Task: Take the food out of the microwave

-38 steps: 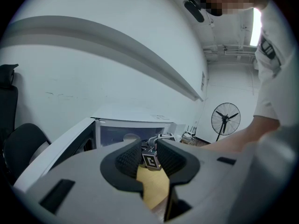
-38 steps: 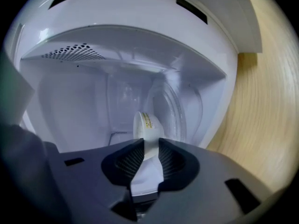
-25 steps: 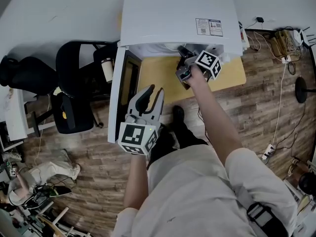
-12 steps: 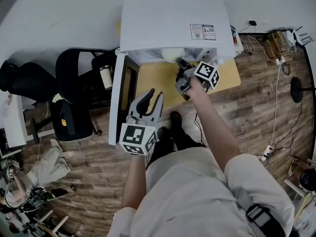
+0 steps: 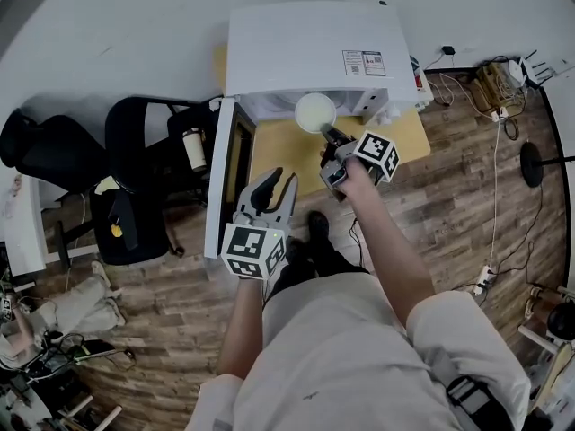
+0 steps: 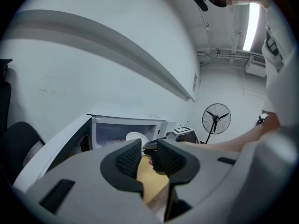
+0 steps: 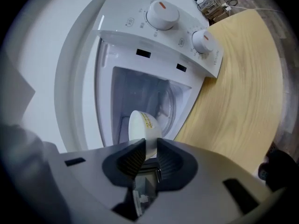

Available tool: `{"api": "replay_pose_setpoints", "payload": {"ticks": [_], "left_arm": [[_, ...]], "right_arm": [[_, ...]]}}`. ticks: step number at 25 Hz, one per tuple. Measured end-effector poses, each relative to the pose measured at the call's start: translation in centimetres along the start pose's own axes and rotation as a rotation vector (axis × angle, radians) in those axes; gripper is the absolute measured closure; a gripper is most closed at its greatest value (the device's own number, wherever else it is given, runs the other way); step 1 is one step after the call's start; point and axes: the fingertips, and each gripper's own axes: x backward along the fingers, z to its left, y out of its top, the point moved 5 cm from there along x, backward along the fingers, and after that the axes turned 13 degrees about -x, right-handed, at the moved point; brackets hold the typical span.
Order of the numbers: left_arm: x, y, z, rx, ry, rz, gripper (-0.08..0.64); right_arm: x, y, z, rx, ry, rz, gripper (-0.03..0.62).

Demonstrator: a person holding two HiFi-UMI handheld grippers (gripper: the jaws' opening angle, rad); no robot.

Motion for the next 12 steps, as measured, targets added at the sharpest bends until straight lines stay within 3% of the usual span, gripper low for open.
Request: {"api": "replay_pose_setpoints", "payload": {"ticks": [12], "left_arm": [[2.2, -0.7, -0.3, -0.01, -0.021, -0.011, 0.46]], "right_arm": [[4.9, -4.3, 2.0, 0.008, 0.014, -0.008, 0.534]]}}
